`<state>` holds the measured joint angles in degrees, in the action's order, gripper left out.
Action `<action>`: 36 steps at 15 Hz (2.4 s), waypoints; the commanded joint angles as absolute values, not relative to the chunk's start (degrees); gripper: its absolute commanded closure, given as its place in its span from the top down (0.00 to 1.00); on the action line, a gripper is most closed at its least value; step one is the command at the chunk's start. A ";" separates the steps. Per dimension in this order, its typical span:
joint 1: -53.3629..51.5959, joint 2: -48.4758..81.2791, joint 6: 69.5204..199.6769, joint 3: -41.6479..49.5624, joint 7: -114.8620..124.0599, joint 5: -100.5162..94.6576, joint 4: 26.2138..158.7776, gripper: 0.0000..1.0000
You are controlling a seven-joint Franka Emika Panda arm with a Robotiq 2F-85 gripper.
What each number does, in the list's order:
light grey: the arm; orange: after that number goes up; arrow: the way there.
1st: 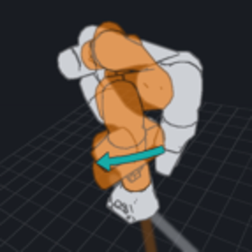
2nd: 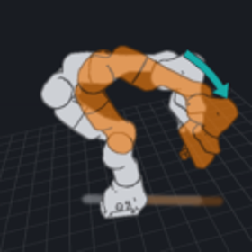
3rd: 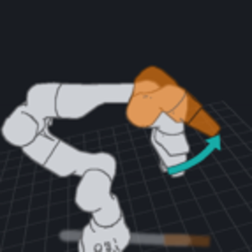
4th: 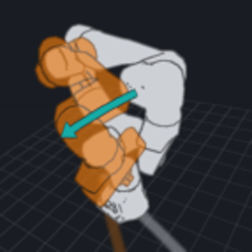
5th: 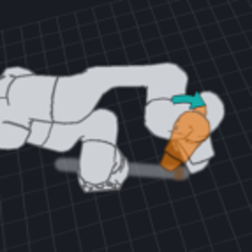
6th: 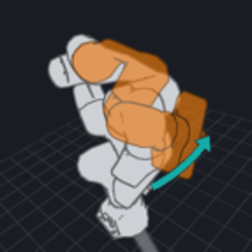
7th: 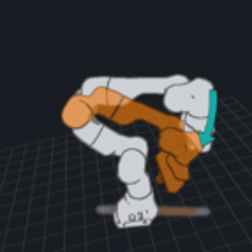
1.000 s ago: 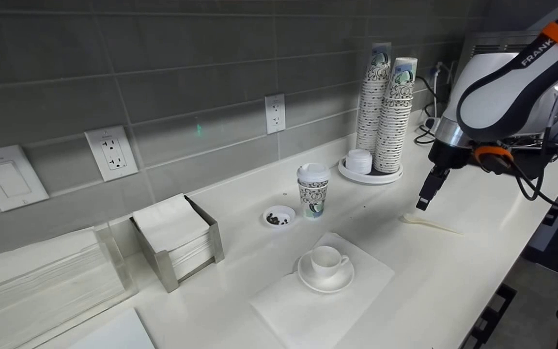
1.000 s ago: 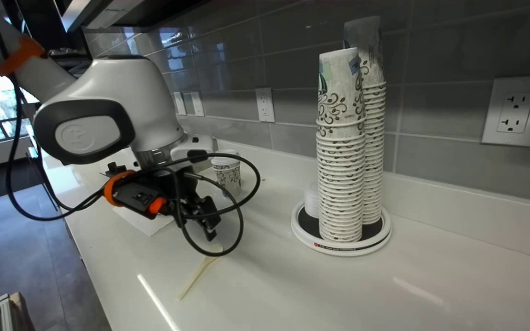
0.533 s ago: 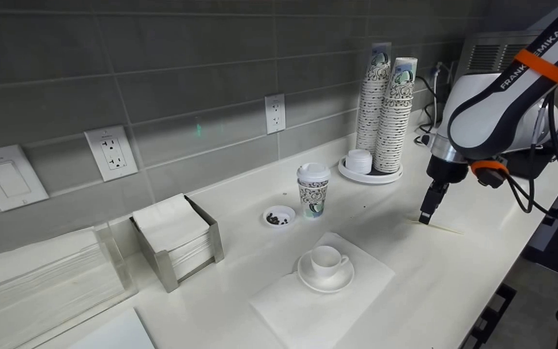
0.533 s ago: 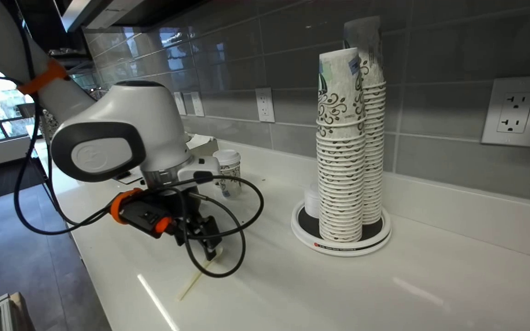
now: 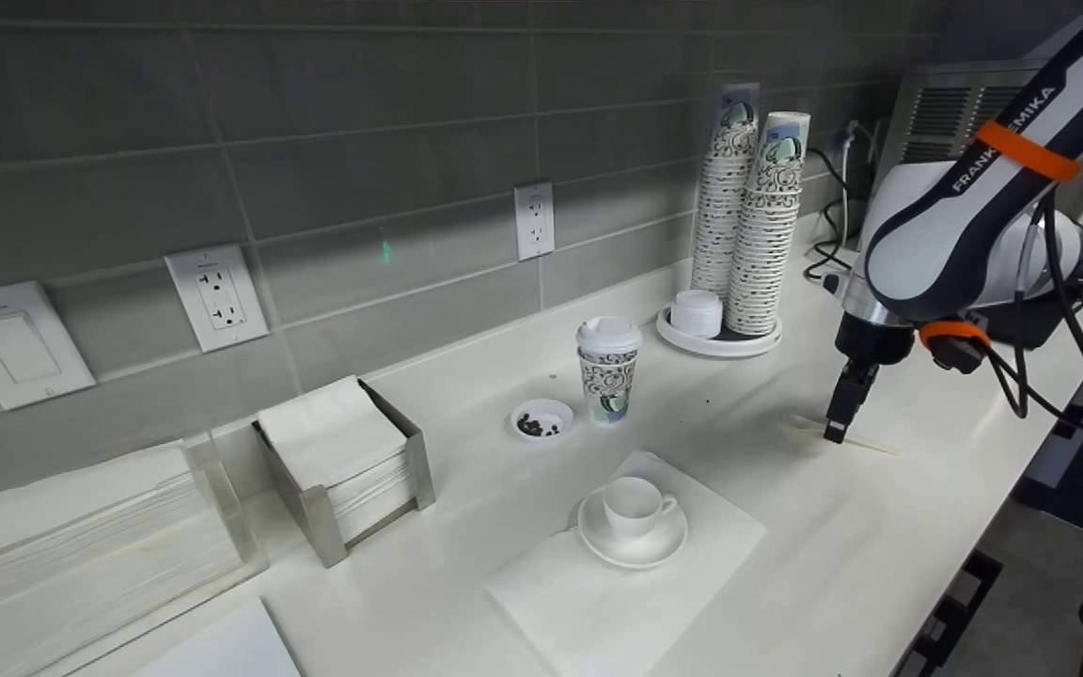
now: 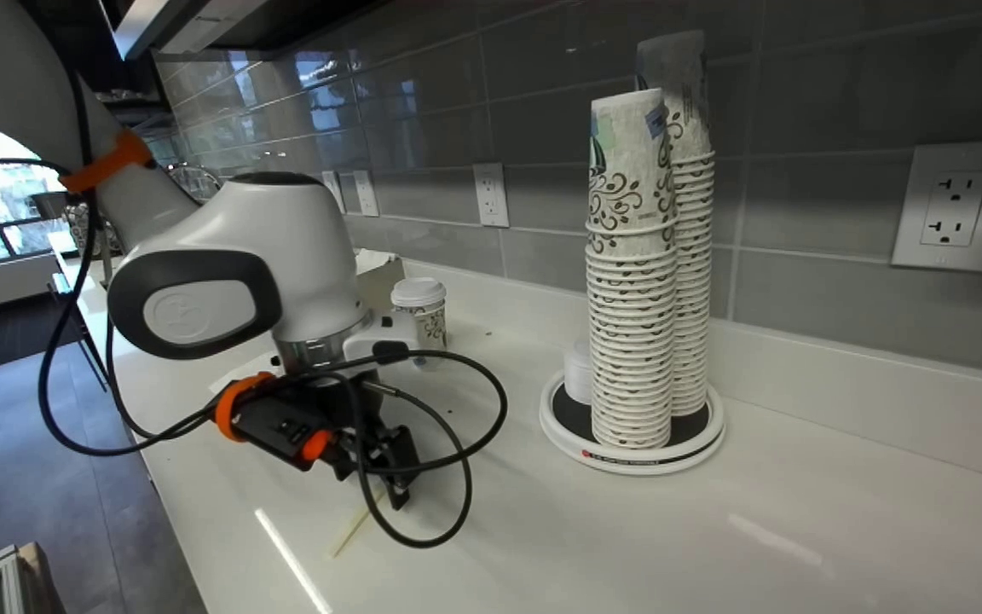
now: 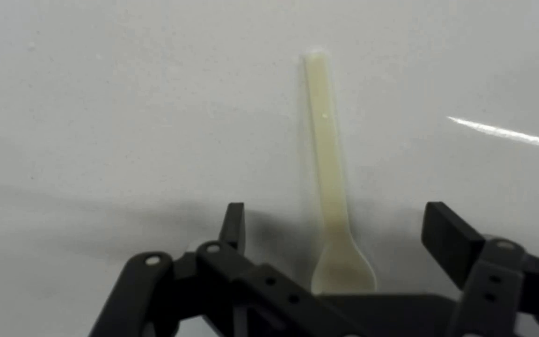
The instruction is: Put the spoon into the white cup
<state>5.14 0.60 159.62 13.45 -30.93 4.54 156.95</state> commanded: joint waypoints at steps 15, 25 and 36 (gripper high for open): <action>8.55 2.63 157.87 9.60 -32.91 2.27 154.58 0.05; 2.62 -8.54 149.87 4.42 -29.57 -1.22 156.57 0.04; -5.18 -8.56 129.44 -9.94 -3.21 -23.94 145.93 0.04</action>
